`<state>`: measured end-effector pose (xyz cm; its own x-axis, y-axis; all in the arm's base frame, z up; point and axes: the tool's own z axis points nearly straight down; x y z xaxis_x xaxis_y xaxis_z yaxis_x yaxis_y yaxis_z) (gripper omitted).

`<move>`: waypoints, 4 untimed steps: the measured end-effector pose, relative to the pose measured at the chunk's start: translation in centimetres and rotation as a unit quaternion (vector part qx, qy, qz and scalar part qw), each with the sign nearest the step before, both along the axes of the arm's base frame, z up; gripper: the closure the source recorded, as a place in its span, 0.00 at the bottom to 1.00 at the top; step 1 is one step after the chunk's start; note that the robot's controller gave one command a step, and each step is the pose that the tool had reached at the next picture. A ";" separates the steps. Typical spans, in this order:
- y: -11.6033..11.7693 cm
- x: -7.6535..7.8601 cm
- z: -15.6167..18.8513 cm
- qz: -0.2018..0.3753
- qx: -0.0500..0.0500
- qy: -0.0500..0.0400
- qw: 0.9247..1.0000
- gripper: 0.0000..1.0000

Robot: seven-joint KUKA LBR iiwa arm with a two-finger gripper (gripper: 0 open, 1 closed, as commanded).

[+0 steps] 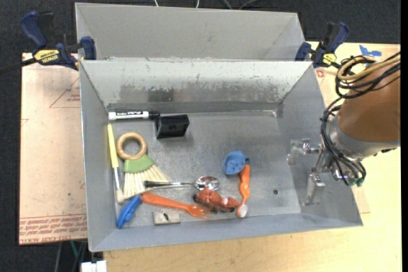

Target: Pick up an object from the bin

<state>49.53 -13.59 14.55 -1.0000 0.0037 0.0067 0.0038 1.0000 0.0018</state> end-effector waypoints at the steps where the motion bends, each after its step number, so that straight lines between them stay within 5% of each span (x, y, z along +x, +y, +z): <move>1: 0.1 0.2 0.4 0.002 -0.001 -0.004 1.000 0.00; 2: 7.3 1.7 -7.1 0.189 0.001 -0.004 0.982 0.00; 3: 8.5 1.6 -3.1 0.196 0.000 -0.004 0.981 0.00; 4: 14.0 5.1 -4.7 0.249 0.004 -0.004 0.968 0.00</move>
Offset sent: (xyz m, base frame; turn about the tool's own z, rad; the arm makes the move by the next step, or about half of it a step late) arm 0.0176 0.0764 -0.0755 -0.4066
